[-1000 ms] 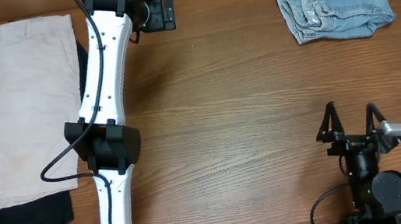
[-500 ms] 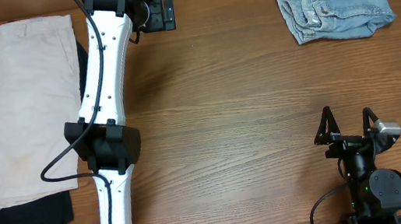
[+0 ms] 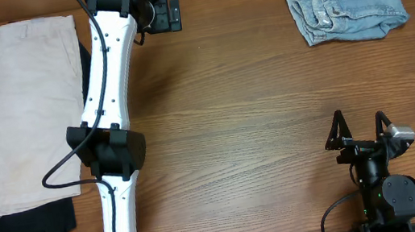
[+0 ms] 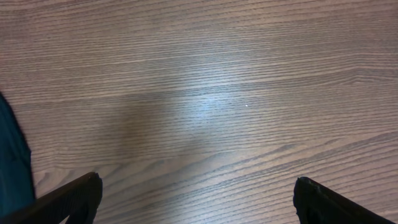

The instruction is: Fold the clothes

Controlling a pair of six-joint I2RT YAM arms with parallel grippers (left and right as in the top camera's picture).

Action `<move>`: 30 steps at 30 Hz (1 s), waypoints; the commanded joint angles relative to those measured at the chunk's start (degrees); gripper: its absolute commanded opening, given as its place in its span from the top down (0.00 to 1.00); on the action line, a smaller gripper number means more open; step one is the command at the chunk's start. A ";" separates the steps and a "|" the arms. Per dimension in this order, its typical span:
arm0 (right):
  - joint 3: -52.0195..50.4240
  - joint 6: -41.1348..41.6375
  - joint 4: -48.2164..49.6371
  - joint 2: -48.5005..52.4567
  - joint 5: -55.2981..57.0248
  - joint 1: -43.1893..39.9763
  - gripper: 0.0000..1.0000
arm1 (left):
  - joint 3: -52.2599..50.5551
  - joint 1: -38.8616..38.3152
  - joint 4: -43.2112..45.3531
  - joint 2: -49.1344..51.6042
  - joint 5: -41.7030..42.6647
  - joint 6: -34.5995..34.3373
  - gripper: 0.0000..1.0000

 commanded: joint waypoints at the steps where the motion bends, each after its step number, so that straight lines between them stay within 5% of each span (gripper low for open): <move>1: -0.59 -0.22 0.15 -0.72 -0.46 0.31 0.00 | 1.11 0.02 0.02 1.01 0.00 0.87 0.00; 15: -0.59 -0.22 0.15 -0.72 -0.46 0.31 0.00 | -2.08 -3.72 -0.52 -10.97 -0.22 1.22 0.00; 19: -0.59 -0.24 0.15 -0.72 -0.46 0.31 0.00 | -14.08 -3.67 4.76 -20.74 -0.44 -2.54 0.00; 30: -0.59 -0.24 0.15 -0.72 -0.46 0.31 0.00 | -61.07 -3.65 38.69 -51.15 -7.82 -3.28 0.00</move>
